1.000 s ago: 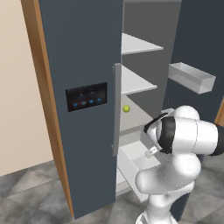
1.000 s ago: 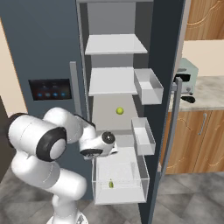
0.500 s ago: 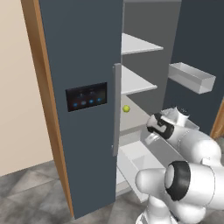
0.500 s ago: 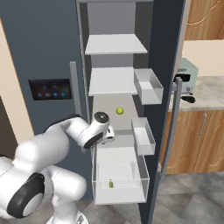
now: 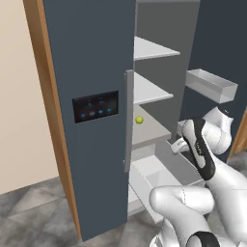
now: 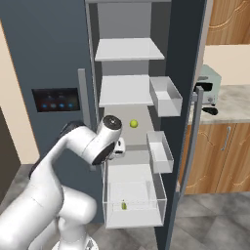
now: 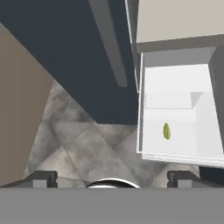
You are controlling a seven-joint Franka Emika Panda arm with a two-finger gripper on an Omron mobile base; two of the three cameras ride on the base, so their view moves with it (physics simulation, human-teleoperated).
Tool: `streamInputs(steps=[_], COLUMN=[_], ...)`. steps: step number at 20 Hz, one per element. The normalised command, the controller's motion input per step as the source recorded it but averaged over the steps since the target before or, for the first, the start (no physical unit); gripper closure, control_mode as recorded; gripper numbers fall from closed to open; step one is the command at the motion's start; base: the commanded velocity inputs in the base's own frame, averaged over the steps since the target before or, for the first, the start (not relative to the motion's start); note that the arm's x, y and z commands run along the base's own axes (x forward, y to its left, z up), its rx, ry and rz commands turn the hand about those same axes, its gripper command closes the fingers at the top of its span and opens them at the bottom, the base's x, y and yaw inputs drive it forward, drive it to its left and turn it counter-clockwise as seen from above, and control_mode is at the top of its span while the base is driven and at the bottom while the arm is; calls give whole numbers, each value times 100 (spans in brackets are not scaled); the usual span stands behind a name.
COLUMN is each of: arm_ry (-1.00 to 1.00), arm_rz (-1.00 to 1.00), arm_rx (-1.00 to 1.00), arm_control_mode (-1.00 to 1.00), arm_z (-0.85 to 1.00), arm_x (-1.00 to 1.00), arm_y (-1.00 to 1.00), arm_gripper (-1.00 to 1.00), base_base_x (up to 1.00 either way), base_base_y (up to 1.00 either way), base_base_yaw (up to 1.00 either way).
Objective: Place the eggplant and lemon wedge inside the fridge drawer. Close the drawer after placing the vegetables.
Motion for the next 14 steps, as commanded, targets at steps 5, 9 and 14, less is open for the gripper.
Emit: streamInputs(steps=[5,9,14], arm_ry=[-4,-1,0], arm_rz=[-23,-19,-5], arm_rx=[1,0,-3], arm_control_mode=[-100,-100,-100], arm_z=[21,9,2], arm_x=[-99,-81,-17], arm_y=[17,49,54], arm_gripper=[-100,-100,-100], base_base_x=[0,0,0], base_base_y=[0,0,0], base_base_yaw=[0,0,0])
